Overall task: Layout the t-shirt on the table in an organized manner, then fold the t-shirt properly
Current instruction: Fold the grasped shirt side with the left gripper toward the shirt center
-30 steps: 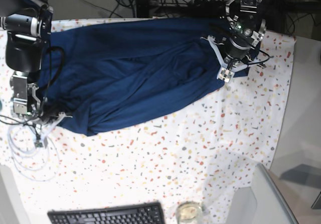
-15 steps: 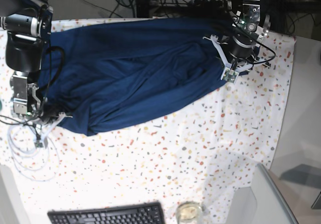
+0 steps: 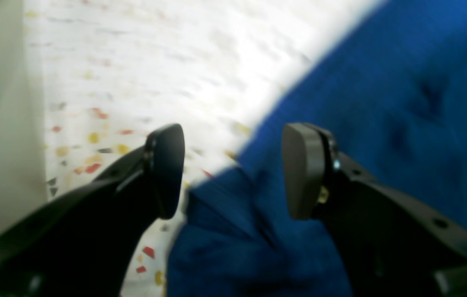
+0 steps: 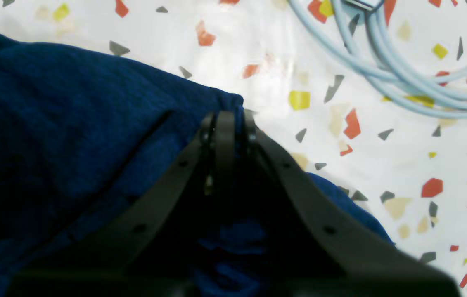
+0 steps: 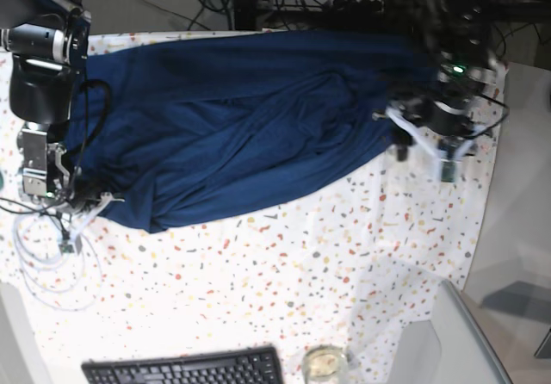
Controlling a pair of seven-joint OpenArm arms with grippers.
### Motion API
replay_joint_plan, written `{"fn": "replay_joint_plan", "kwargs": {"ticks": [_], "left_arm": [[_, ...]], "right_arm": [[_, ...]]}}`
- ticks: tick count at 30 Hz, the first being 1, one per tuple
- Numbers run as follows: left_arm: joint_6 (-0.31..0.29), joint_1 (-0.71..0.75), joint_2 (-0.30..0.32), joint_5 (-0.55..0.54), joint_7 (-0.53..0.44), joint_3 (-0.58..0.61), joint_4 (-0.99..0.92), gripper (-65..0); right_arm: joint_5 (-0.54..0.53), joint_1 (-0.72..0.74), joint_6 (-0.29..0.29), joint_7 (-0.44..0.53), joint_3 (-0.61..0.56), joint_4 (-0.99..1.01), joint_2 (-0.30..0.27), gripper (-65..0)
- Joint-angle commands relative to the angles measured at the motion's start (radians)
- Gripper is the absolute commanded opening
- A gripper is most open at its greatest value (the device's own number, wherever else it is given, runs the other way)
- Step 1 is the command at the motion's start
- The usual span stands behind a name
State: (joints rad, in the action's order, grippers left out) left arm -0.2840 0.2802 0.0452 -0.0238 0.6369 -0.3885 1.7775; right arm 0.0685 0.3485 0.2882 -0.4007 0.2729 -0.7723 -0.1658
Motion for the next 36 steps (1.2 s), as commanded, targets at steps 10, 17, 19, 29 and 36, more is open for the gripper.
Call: {"fn": "replay_joint_plan", "kwargs": {"ticks": [10, 17, 19, 29, 36], "left_arm": [[-0.067, -0.124, 0.150, -0.379, 0.099, -0.048, -0.334, -29.1], [-0.067, -0.131, 0.147, -0.382, 0.073, -0.010, -0.345, -29.1], [-0.067, -0.135, 0.147, -0.382, 0.073, 0.012, -0.345, -29.1], [-0.059, -0.201, 0.146, -0.380, 0.073, 0.038, -0.434, -29.3], [-0.059, -0.215, 0.134, -0.380, 0.073, 0.038, -0.459, -29.3]], "right_arm": [[-0.002, 0.025, 0.001, 0.016, -0.001, -0.016, -0.013, -65.0], [-0.002, 0.025, 0.001, 0.016, -0.001, -0.014, -0.013, -65.0], [-0.002, 0.025, 0.001, 0.016, -0.001, -0.014, -0.013, -65.0], [-0.002, 0.025, 0.001, 0.016, -0.001, -0.016, -0.013, -65.0], [-0.002, 0.025, 0.001, 0.016, -0.001, -0.016, -0.013, -65.0]]}}
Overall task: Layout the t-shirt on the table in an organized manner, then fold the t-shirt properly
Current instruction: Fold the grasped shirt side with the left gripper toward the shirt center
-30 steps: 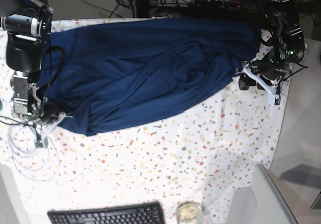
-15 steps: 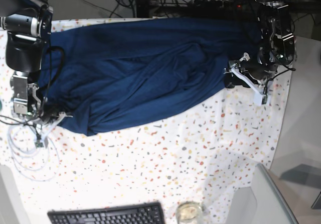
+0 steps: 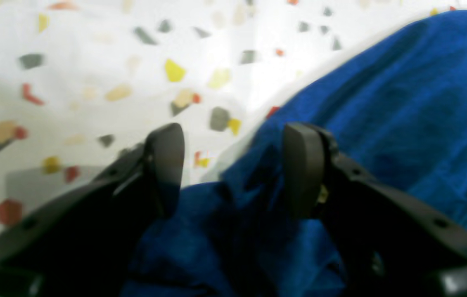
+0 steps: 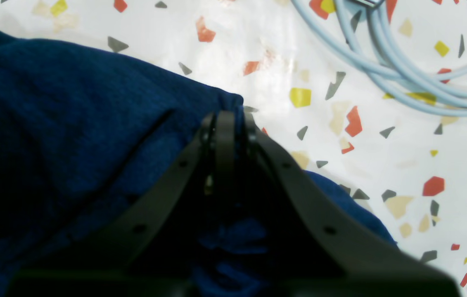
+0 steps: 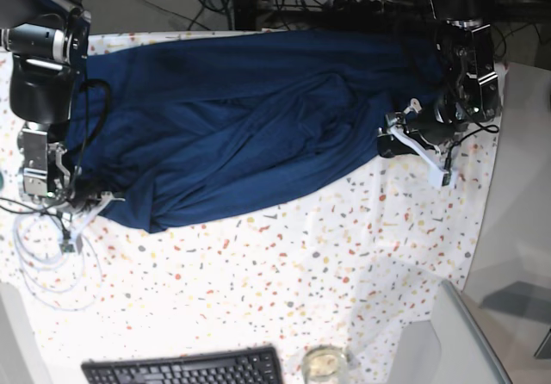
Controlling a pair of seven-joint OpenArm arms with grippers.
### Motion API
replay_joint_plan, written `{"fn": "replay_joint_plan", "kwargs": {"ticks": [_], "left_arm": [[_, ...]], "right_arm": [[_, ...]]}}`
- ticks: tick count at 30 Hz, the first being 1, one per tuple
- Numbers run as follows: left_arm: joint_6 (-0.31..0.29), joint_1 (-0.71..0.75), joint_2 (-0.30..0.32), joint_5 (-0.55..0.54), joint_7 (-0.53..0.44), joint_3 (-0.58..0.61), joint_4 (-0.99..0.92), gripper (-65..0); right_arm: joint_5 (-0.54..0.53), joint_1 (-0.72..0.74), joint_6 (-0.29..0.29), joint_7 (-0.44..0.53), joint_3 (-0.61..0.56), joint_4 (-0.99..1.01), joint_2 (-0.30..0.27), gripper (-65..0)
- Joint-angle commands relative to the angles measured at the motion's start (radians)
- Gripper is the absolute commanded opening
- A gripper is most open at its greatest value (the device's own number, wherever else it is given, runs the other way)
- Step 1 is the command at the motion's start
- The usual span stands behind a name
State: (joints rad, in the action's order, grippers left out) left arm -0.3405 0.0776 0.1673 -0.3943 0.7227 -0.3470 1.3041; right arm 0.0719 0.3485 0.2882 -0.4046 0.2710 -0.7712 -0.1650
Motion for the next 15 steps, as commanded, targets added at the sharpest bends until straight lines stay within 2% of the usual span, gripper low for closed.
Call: {"fn": "replay_joint_plan", "kwargs": {"ticks": [1, 11, 15], "left_arm": [[-0.002, -0.012, 0.010, -0.010, -0.013, -0.004, 0.015, -29.3], [-0.002, -0.054, 0.010, -0.010, -0.013, -0.001, -0.039, -29.3], [-0.002, -0.069, 0.011, -0.010, -0.013, 0.056, -0.067, -29.3]], "right_arm": [[-0.005, 0.025, 0.001, 0.020, 0.001, -0.017, -0.014, -65.0], [-0.005, 0.030, 0.001, 0.020, 0.001, -0.018, -0.014, -65.0], [-0.005, 0.030, 0.001, 0.020, 0.001, -0.018, -0.014, -65.0]]}}
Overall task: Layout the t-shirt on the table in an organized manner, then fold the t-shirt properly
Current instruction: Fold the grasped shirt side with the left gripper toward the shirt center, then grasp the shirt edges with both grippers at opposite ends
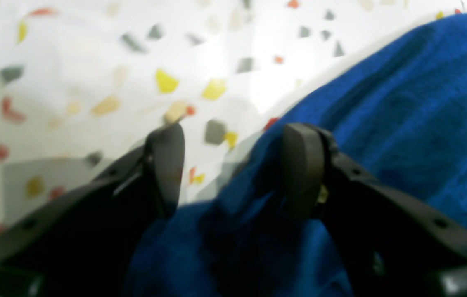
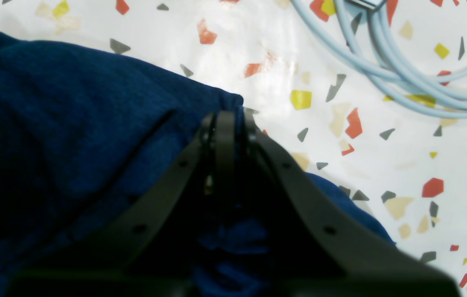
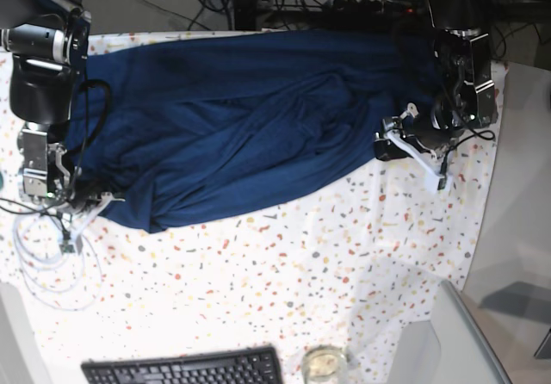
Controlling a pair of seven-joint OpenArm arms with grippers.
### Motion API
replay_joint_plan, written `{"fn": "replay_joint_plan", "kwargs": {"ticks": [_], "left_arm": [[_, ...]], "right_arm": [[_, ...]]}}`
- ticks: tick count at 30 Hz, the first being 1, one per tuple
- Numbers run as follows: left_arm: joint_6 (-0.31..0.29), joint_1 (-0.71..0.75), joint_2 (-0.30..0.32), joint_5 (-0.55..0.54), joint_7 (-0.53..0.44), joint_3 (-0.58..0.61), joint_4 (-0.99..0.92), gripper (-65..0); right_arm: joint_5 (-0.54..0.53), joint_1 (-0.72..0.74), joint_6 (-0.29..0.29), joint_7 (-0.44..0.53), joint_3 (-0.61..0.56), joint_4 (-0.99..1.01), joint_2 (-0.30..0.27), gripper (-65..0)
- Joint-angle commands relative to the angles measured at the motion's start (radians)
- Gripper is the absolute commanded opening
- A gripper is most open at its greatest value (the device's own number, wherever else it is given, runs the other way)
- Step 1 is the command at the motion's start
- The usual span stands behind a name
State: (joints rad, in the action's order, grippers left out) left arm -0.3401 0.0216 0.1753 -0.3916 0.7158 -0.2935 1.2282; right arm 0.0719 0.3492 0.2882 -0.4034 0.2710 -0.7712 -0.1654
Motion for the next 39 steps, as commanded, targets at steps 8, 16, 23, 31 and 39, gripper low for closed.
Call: {"fn": "replay_joint_plan", "kwargs": {"ticks": [8, 16, 23, 31, 39], "left_arm": [[-0.003, -0.022, 0.002, -0.013, -0.008, 0.010, -0.023, -43.6], [-0.003, -0.022, 0.002, -0.013, -0.008, 0.009, -0.011, -65.0], [0.086, -0.059, 0.008, -0.013, -0.006, 0.015, 0.072, -65.0], [0.117, -0.153, 0.011, -0.013, 0.015, 0.018, 0.157, -65.0], [0.117, -0.233, 0.023, -0.011, 0.051, 0.010, 0.166, -65.0]], "right_arm": [[-0.005, 0.029, 0.001, 0.019, 0.003, -0.018, -0.013, -65.0], [-0.005, 0.029, 0.001, 0.019, 0.003, -0.018, -0.013, -65.0], [-0.005, 0.031, 0.001, 0.019, 0.000, -0.023, -0.013, -65.0], [-0.004, 0.044, 0.001, 0.019, 0.000, -0.077, -0.013, -65.0], [-0.004, 0.080, 0.001, 0.019, 0.000, -0.083, -0.015, -65.0]]}}
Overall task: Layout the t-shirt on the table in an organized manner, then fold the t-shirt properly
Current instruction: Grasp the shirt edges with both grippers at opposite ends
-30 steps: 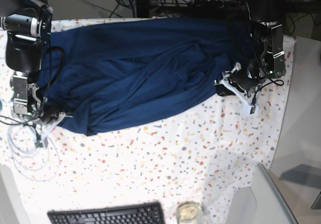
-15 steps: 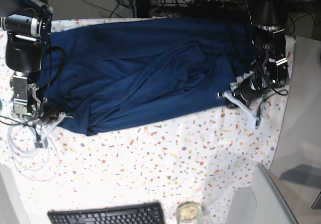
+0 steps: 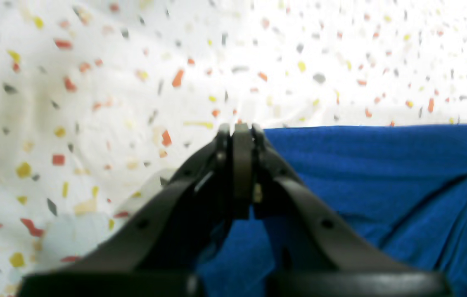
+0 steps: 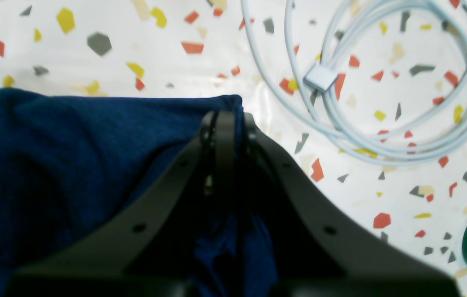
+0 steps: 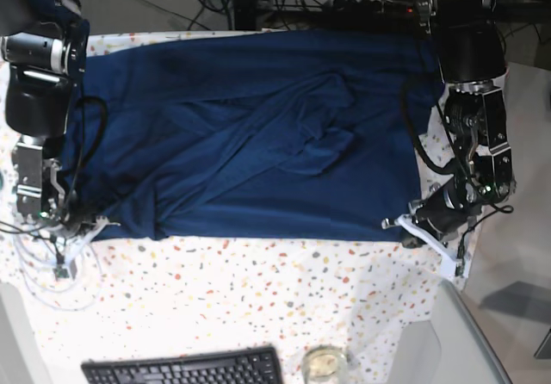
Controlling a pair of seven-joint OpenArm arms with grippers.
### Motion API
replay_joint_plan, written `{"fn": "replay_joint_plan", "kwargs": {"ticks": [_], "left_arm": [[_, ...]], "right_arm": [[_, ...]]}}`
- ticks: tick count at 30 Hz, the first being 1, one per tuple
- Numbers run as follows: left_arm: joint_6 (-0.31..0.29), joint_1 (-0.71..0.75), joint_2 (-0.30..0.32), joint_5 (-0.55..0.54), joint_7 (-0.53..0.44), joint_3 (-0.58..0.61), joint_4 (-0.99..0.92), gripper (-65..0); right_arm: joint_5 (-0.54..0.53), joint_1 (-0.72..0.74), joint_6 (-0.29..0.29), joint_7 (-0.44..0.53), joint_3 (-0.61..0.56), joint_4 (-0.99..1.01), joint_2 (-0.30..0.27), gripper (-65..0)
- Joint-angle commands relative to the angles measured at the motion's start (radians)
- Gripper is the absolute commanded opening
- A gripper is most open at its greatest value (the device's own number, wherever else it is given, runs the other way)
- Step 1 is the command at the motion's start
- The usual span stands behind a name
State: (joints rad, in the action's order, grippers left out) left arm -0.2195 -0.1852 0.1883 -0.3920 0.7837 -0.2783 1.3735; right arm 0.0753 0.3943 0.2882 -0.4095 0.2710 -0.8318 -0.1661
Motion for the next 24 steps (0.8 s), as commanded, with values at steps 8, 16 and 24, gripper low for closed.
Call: {"fn": "replay_joint_plan", "kwargs": {"ticks": [8, 16, 24], "left_arm": [[-0.004, -0.092, 0.032, -0.011, -0.017, -0.002, 0.020, -65.0], [-0.004, -0.095, 0.033, -0.011, -0.022, 0.001, 0.011, -65.0], [-0.004, -0.015, 0.033, -0.012, -0.020, -0.005, 0.036, -65.0]], "right_arm": [[-0.007, 0.062, 0.001, 0.031, 0.000, -0.022, -0.014, -65.0], [-0.007, 0.061, 0.001, 0.031, -0.002, -0.022, -0.014, -65.0], [-0.007, 0.039, 0.004, 0.027, -0.002, -0.022, -0.019, -65.0]]}}
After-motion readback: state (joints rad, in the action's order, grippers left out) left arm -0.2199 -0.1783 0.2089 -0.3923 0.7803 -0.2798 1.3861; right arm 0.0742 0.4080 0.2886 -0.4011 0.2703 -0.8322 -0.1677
